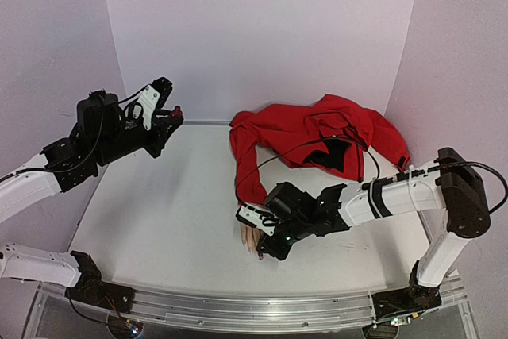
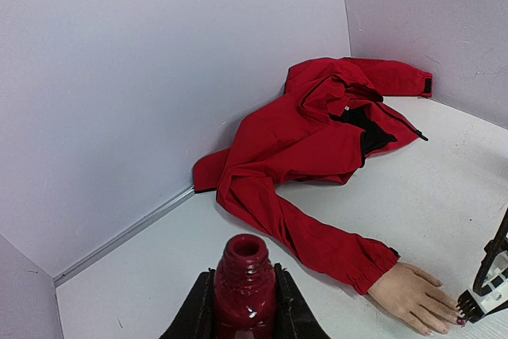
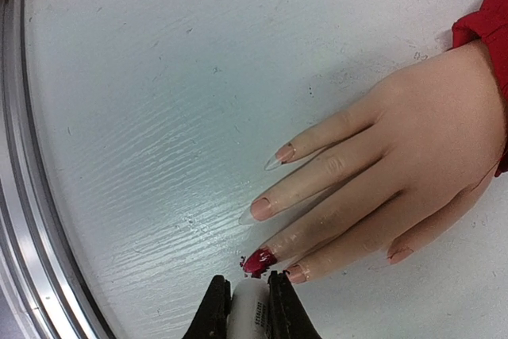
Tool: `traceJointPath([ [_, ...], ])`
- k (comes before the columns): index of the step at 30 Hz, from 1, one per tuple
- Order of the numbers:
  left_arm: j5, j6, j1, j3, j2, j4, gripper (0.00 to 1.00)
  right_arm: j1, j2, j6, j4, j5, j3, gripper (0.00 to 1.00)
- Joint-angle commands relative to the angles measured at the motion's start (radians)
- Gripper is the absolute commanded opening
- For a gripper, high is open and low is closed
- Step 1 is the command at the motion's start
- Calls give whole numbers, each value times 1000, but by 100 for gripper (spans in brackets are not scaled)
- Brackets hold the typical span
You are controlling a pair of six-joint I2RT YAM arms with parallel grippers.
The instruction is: Paint the nails
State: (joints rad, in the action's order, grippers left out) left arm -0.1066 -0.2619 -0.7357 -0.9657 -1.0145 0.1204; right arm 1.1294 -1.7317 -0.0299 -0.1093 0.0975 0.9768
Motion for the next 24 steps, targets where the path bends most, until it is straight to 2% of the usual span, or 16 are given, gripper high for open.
traceJointPath([
  [1, 8, -1, 6, -2, 16, -71, 0, 9, 34, 2, 21, 21, 8, 0],
  [7, 10, 1, 6, -1, 19, -72, 0, 9, 56, 6, 23, 52, 4, 0],
  [24, 5, -4, 6, -1, 17, -72, 0, 9, 38, 5, 10, -15, 13, 0],
])
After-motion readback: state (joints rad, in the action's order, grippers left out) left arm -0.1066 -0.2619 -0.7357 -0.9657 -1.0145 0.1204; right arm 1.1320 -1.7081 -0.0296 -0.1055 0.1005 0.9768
